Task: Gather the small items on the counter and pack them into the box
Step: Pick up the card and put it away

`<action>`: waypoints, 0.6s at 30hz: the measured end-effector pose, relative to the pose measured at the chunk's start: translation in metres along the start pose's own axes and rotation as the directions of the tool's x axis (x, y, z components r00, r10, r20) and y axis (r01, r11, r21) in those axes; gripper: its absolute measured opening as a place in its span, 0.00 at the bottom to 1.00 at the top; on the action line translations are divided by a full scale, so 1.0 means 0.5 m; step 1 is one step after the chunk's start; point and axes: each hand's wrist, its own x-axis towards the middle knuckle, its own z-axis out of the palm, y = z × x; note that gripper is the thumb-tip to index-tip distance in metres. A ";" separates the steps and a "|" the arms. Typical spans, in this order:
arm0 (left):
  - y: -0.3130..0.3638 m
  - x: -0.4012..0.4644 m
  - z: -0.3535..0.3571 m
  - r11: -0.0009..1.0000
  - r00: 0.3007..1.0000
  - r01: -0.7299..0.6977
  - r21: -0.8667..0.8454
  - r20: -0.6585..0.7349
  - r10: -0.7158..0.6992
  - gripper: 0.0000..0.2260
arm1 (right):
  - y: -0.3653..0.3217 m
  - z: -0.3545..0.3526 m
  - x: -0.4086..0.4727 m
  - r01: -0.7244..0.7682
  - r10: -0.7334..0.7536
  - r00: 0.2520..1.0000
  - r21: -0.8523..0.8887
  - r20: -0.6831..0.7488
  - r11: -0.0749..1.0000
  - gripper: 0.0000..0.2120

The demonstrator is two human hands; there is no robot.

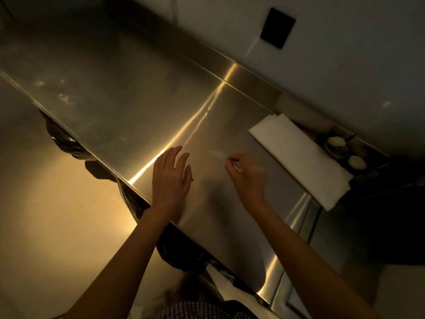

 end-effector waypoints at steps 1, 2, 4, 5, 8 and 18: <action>0.012 0.009 -0.003 1.000 1.000 -0.019 -0.013 -0.011 0.019 0.15 | -0.001 -0.020 0.001 -0.018 0.018 1.000 0.018 -0.010 1.000 0.05; 0.026 0.020 -0.006 0.999 0.999 -0.042 -0.026 -0.021 0.041 0.15 | 0.002 -0.040 0.000 -0.039 0.040 0.999 0.044 -0.013 0.998 0.04; 0.057 0.042 -0.012 0.994 0.994 -0.098 -0.054 -0.044 0.096 0.15 | 0.010 -0.078 -0.004 -0.102 0.102 0.995 0.101 -0.002 0.990 0.04; 0.075 0.051 -0.014 0.990 0.991 -0.126 -0.069 -0.055 0.123 0.15 | 0.014 -0.099 -0.007 -0.126 0.127 0.992 0.124 0.004 0.984 0.04; 0.137 0.074 -0.015 0.971 0.978 -0.206 -0.124 -0.067 0.199 0.14 | 0.020 -0.172 -0.018 -0.098 0.110 0.992 0.173 -0.062 0.980 0.07; 0.381 0.051 0.032 0.804 0.847 -0.503 -0.317 0.007 0.532 0.16 | 0.128 -0.406 -0.118 -0.172 0.189 0.942 0.083 -0.278 0.982 0.06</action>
